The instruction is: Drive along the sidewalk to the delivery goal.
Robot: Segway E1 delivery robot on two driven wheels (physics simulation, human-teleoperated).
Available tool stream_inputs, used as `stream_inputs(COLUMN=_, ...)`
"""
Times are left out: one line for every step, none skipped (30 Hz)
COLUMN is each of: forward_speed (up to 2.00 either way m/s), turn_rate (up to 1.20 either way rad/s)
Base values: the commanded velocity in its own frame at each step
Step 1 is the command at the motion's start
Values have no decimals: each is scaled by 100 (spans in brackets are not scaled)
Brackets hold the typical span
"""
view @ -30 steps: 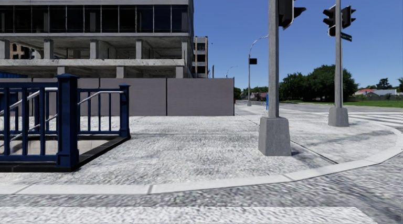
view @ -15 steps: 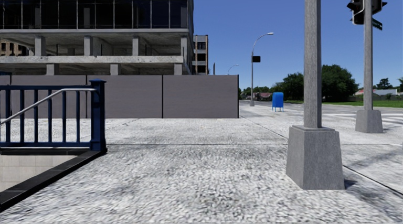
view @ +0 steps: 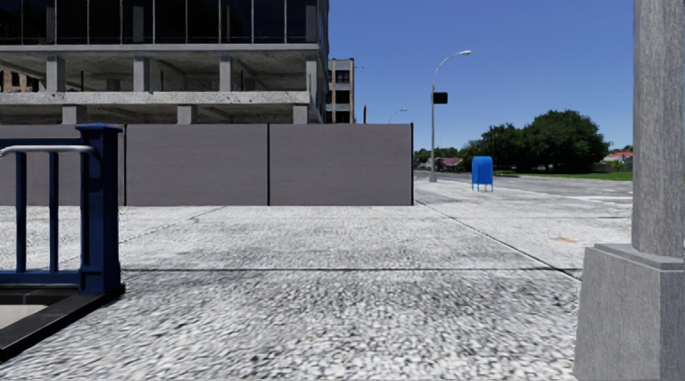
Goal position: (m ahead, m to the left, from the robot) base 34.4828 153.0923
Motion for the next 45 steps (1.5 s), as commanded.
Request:
stream_inputs(forward_speed=145, turn_rate=0)
stream_inputs(forward_speed=145, turn_rate=0)
stream_inputs(forward_speed=145, turn_rate=0)
stream_inputs(forward_speed=145, turn_rate=0)
stream_inputs(forward_speed=146, turn_rate=0)
stream_inputs(forward_speed=146, turn_rate=0)
stream_inputs(forward_speed=146, turn_rate=0)
stream_inputs(forward_speed=147, turn_rate=0)
stream_inputs(forward_speed=147, turn_rate=0)
stream_inputs(forward_speed=147, turn_rate=0)
stream_inputs(forward_speed=147, turn_rate=0)
stream_inputs(forward_speed=147, turn_rate=0)
stream_inputs(forward_speed=147, turn_rate=0)
stream_inputs(forward_speed=147, turn_rate=0)
stream_inputs(forward_speed=147, turn_rate=5)
stream_inputs(forward_speed=147, turn_rate=24)
stream_inputs(forward_speed=147, turn_rate=33)
stream_inputs(forward_speed=147, turn_rate=33)
stream_inputs(forward_speed=147, turn_rate=37)
stream_inputs(forward_speed=147, turn_rate=38)
stream_inputs(forward_speed=147, turn_rate=38)
stream_inputs(forward_speed=147, turn_rate=39)
stream_inputs(forward_speed=147, turn_rate=39)
stream_inputs(forward_speed=147, turn_rate=45)
stream_inputs(forward_speed=147, turn_rate=48)
stream_inputs(forward_speed=147, turn_rate=49)
stream_inputs(forward_speed=147, turn_rate=49)
stream_inputs(forward_speed=147, turn_rate=49)
stream_inputs(forward_speed=147, turn_rate=49)
stream_inputs(forward_speed=147, turn_rate=52)
stream_inputs(forward_speed=147, turn_rate=53)
stream_inputs(forward_speed=147, turn_rate=54)
stream_inputs(forward_speed=147, turn_rate=54)
stream_inputs(forward_speed=147, turn_rate=54)
stream_inputs(forward_speed=147, turn_rate=54)
stream_inputs(forward_speed=147, turn_rate=54)
stream_inputs(forward_speed=147, turn_rate=54)
stream_inputs(forward_speed=147, turn_rate=54)
stream_inputs(forward_speed=165, turn_rate=54)
stream_inputs(forward_speed=200, turn_rate=54)
stream_inputs(forward_speed=200, turn_rate=54)
stream_inputs(forward_speed=200, turn_rate=54)
stream_inputs(forward_speed=200, turn_rate=54)
stream_inputs(forward_speed=200, turn_rate=54)
stream_inputs(forward_speed=200, turn_rate=54)
